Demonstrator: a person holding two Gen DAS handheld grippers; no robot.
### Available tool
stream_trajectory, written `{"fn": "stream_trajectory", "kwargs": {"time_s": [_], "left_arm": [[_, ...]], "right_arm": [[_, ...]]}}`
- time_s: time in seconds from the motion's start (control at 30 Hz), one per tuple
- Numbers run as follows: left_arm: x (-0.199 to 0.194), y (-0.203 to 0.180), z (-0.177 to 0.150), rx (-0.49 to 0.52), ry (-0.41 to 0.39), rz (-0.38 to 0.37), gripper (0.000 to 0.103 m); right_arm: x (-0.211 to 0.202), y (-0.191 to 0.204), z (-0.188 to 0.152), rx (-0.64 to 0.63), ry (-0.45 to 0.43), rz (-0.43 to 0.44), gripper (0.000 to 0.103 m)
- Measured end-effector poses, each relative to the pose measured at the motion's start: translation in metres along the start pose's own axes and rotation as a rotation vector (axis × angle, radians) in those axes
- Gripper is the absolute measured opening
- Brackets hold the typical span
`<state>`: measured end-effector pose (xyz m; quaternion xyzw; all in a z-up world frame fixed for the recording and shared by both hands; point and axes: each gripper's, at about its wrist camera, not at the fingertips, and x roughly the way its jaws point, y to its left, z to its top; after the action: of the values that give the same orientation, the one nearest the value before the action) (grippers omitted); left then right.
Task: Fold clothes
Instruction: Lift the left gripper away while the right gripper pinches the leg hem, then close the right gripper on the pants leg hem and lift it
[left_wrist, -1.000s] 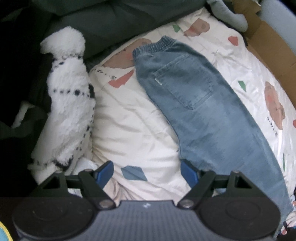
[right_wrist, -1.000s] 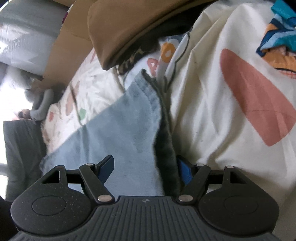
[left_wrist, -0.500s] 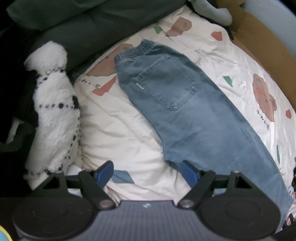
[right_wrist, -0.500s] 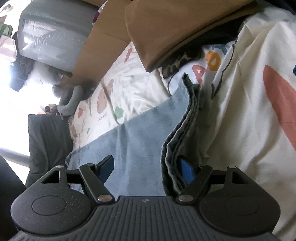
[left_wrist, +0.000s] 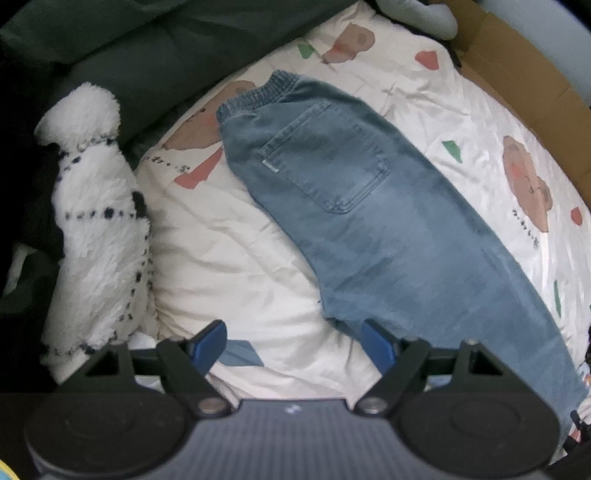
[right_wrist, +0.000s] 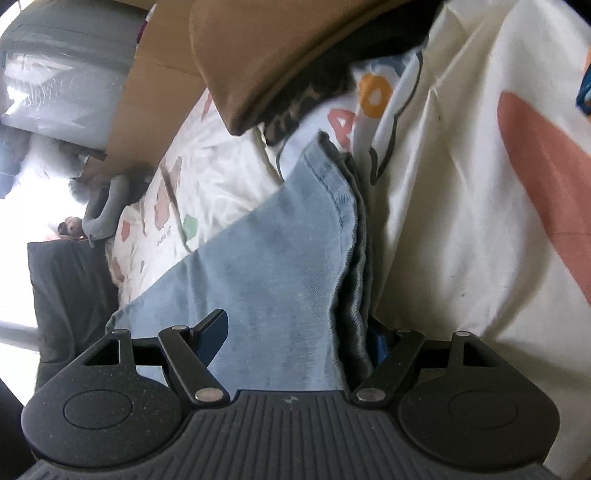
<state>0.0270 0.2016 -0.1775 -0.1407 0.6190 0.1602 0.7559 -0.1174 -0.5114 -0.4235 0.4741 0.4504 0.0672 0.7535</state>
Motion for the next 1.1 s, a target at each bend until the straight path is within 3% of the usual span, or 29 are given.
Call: {"fn": "stream_trajectory", "kwargs": {"time_s": [0.17, 0.23, 0.3, 0.37, 0.73, 1.1], "left_arm": [[0.0, 0.007, -0.004, -0.001, 0.006, 0.003, 0.082], [0.0, 0.01, -0.005, -0.006, 0.005, 0.004, 0.082], [0.002, 0.015, -0.006, -0.018, 0.006, 0.008, 0.082], [0.004, 0.019, -0.008, -0.03, 0.008, 0.013, 0.082], [0.016, 0.022, -0.011, -0.006, 0.032, 0.009, 0.082], [0.026, 0.021, -0.009, -0.001, 0.048, 0.003, 0.082]], "right_arm": [[0.012, -0.012, 0.013, 0.057, 0.039, 0.041, 0.066], [0.015, -0.012, 0.016, 0.045, 0.057, 0.023, 0.045], [0.014, -0.011, 0.019, 0.023, 0.081, -0.013, 0.015], [0.01, -0.01, 0.022, -0.007, 0.105, -0.008, 0.011], [-0.022, 0.029, 0.033, -0.175, 0.169, 0.087, 0.009], [0.009, -0.007, 0.043, -0.058, 0.23, 0.038, 0.017]]}}
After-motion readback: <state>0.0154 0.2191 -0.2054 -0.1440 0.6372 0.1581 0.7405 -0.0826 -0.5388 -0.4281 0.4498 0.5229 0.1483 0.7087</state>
